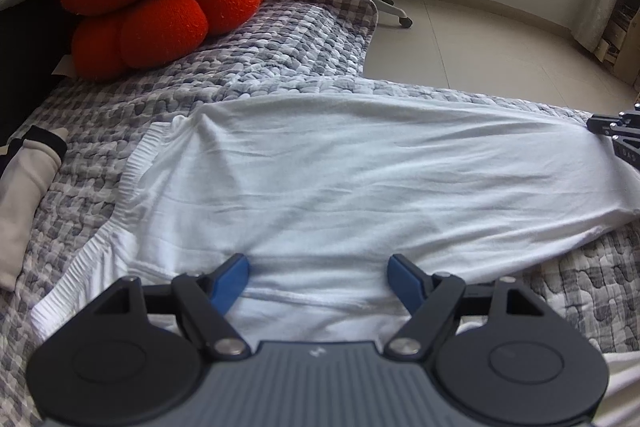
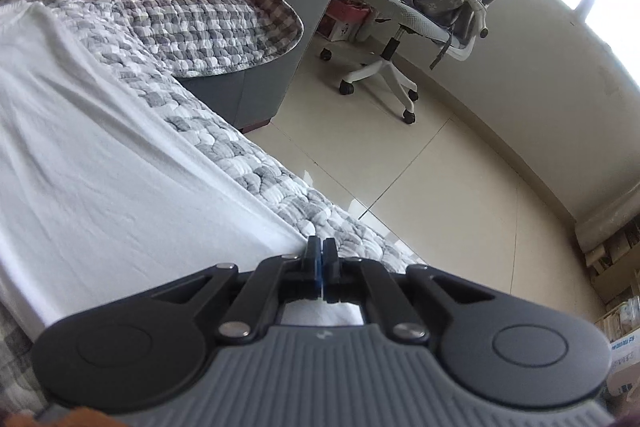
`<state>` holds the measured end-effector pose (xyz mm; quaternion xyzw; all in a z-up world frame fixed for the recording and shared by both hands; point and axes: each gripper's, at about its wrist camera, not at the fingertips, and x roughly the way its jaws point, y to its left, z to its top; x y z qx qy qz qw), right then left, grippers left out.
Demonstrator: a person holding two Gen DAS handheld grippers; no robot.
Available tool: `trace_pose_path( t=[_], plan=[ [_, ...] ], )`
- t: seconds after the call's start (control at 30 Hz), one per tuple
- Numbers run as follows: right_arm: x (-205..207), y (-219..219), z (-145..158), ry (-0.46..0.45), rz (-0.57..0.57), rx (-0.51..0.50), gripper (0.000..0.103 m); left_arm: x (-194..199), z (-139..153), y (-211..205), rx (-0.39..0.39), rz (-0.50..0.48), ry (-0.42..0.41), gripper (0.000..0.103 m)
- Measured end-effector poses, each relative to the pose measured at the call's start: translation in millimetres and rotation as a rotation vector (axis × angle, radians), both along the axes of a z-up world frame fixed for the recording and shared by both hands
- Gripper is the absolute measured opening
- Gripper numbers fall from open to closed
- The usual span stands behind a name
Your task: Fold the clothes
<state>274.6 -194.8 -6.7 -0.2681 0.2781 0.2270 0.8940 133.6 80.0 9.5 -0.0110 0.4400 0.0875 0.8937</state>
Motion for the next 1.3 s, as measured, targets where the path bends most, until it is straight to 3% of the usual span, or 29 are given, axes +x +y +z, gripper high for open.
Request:
trace_pose_path(
  t=[0.03, 0.07, 0.13, 0.3, 0.4, 0.6, 0.73, 0.83, 0.9, 0.93, 1.0, 1.17, 1.3],
  plan=[
    [-0.7, -7.6, 6.2, 0.004, -0.014, 0.035, 0.011, -0.1, 0.3, 0.3, -0.001, 0.0, 0.0, 0.078],
    [-1.6, -18.8, 11.5, -0.002, -0.045, 0.06, 0.029, -0.1, 0.4, 0.6, -0.004, 0.001, 0.0, 0.078],
    [-3.5, -43.5, 21.7, -0.018, -0.116, 0.105, 0.048, -0.1, 0.8, 1.2, -0.01, 0.003, 0.0, 0.078],
    [2.2, -137.2, 24.9, 0.032, -0.367, 0.223, 0.048, 1.0, 1.1, 1.1, -0.017, 0.011, 0.001, 0.078],
    [-1.8, -174.9, 13.3, 0.084, -0.455, 0.259, 0.048, 3.0, 2.2, 1.5, -0.029, 0.021, -0.002, 0.078],
    [-4.7, -179.0, -3.0, 0.144, -0.493, 0.358, 0.048, 5.9, -1.7, -5.3, -0.001, 0.027, -0.005, 0.079],
    [10.1, -166.8, 9.5, 0.14, -0.473, 0.377, 0.048, 5.0, -1.6, -7.8, 0.023, 0.014, -0.014, 0.079],
    [17.9, -161.8, 13.6, 0.16, -0.478, 0.427, 0.057, 6.1, -0.6, -4.9, 0.003, 0.03, -0.015, 0.079],
    [17.7, -152.2, -1.8, 0.181, -0.459, 0.372, 0.056, 6.8, -0.1, -3.8, -0.008, 0.042, -0.016, 0.079],
    [14.1, -149.4, -5.0, 0.157, -0.439, 0.357, 0.048, 6.8, -0.2, -4.0, -0.008, 0.044, -0.018, 0.079],
    [14.2, -147.6, 0.6, 0.16, -0.423, 0.352, 0.002, 7.4, -1.0, -5.8, 0.004, 0.042, -0.021, 0.079],
    [10.8, -137.1, 7.6, 0.061, -0.457, 0.249, 0.0, 8.7, 0.1, -6.0, 0.002, 0.053, -0.024, 0.079],
    [11.4, -145.7, 6.8, 0.042, -0.493, 0.26, 0.0, 7.9, 1.3, -6.3, 0.001, 0.053, -0.026, 0.079]
  ],
)
